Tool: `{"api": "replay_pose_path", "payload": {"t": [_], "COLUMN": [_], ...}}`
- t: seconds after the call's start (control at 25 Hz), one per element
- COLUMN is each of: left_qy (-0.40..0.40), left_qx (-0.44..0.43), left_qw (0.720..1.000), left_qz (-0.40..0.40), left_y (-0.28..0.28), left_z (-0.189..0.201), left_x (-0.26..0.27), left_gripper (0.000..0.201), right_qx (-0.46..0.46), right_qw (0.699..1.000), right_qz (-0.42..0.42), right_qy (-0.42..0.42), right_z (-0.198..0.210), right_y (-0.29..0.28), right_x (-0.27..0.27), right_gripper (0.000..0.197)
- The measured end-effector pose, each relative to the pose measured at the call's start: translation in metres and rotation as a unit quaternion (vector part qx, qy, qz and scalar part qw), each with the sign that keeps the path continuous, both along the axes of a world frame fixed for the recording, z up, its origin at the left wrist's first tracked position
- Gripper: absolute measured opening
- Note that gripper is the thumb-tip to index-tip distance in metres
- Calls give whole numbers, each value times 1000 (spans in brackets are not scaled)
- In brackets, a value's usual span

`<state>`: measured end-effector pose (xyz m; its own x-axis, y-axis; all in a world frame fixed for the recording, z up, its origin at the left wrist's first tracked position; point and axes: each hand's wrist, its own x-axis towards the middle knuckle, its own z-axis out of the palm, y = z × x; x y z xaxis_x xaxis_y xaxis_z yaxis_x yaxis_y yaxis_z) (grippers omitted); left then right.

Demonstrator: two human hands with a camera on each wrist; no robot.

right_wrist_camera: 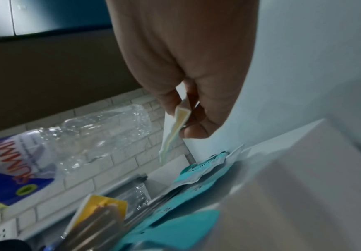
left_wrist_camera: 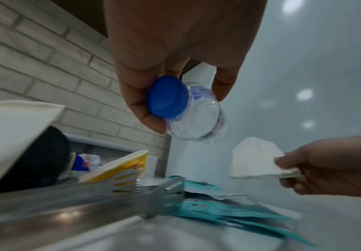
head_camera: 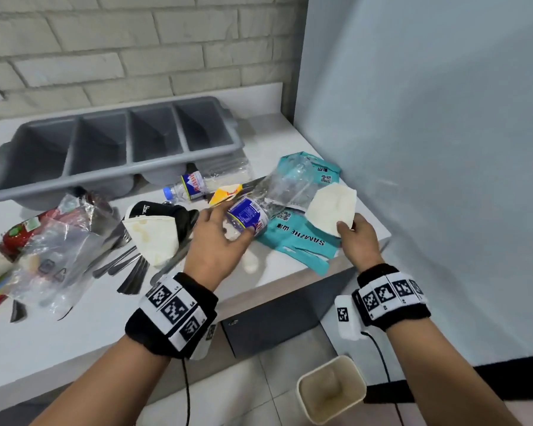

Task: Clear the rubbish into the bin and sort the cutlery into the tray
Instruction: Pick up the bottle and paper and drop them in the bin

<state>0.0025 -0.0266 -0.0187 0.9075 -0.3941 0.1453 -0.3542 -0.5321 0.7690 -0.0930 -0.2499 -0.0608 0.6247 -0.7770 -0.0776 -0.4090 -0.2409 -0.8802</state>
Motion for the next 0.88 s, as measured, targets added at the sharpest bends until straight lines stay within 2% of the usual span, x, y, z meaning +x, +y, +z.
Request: {"api": "replay_pose_path", "payload": {"t": [0.16, 0.28, 0.36, 0.44, 0.48, 0.56, 0.6, 0.68, 0.76, 0.88], "left_qy": [-12, 17, 49, 85, 105, 156, 173, 199, 219, 225], "left_qx": [-44, -47, -27, 19, 45, 117, 155, 219, 269, 326], "left_qw": [994, 982, 968, 952, 945, 927, 919, 901, 881, 853], "left_qz": [-96, -185, -246, -294, -307, -320, -320, -317, -321, -339], "left_y": [10, 27, 38, 44, 43, 38, 35, 20, -2, -50], "left_z": [-8, -30, -57, -88, -108, -151, -170, -216, -266, -363], "left_x": [-47, -77, -94, -108, -114, -123, -126, -133, -141, -157], "left_gripper": [61, 62, 56, 58, 61, 61, 59, 59, 60, 60], "right_qx": [72, 83, 95, 120, 135, 167, 181, 221, 259, 302], "right_qw": [981, 947, 934, 929, 930, 933, 932, 918, 901, 879], "right_qz": [-98, -213, -288, -328, -332, -319, -313, -305, -298, -283], "right_qy": [-151, -226, -188, -120, -84, -11, 35, 126, 181, 235], "right_z": [-7, -33, -66, -107, -130, -171, -190, -240, -297, -397], "right_y": [40, 74, 92, 104, 107, 112, 114, 113, 104, 78], "right_x": [-71, -132, -166, -192, -203, -220, -225, -234, -236, -231], "right_gripper": [15, 26, 24, 9, 5, 9, 3, 9, 8, 22]}}
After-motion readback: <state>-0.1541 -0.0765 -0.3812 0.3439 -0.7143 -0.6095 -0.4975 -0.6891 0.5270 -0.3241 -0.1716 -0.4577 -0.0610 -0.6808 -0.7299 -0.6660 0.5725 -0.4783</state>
